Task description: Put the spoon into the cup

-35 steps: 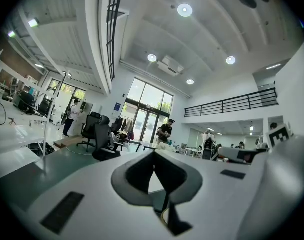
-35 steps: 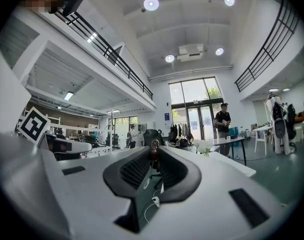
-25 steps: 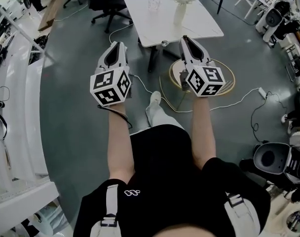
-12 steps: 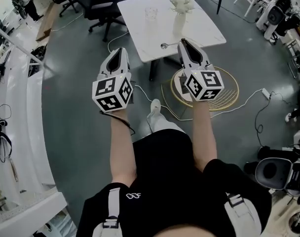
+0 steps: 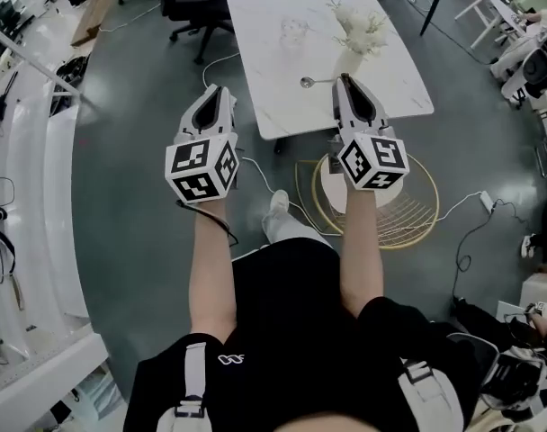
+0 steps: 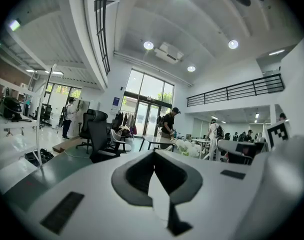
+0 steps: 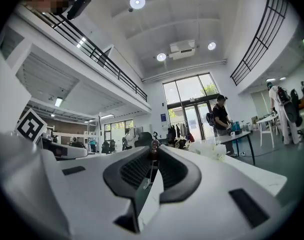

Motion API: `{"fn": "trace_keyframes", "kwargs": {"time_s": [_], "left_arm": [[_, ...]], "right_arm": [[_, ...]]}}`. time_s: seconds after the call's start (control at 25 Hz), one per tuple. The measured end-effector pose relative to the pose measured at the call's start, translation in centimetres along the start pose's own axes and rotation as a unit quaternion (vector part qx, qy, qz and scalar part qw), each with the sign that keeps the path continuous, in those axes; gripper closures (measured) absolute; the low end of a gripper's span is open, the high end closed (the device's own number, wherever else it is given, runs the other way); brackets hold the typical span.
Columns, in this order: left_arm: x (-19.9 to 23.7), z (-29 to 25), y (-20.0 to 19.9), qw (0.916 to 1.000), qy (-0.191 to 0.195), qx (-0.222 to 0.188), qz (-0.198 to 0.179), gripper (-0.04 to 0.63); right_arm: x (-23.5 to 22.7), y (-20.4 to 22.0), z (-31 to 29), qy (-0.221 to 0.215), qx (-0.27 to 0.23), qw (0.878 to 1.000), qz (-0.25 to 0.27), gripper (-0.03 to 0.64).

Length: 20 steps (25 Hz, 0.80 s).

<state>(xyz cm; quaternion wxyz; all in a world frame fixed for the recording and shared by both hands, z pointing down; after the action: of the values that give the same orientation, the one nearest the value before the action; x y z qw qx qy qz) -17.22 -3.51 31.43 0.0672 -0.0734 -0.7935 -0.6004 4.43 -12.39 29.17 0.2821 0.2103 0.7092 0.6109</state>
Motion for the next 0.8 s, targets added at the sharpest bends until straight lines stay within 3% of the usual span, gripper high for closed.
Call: {"fn": "trace_keyframes", "kwargs": {"time_s": [0.4,0.8], "left_arm": [[-0.9,-12.0,-1.5,0.9985,0.009,0.042,-0.034,0.58],[-1.9,-18.0,-1.9,0.9988,0.006,0.042,-0.024,0.58]], "right_arm": [[-6.0,-0.9,-9.2,0.007,-0.031,0.999,0.003,0.565],[-8.0,-1.1,-13.8,-0.022,-0.035,0.999,-0.002,0.565]]}}
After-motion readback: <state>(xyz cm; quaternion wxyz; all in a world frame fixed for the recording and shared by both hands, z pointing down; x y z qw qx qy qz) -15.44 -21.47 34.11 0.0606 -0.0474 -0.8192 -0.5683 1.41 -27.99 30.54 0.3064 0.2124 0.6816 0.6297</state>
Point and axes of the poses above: the fingertips, and each gripper's own axes: z backward along the fingers, x to its left, y out of its underside, the point moved 1 cm from there along z, backward along the fingers, and after that the axes turned 8 degrees about x, right-handed, at the moved point
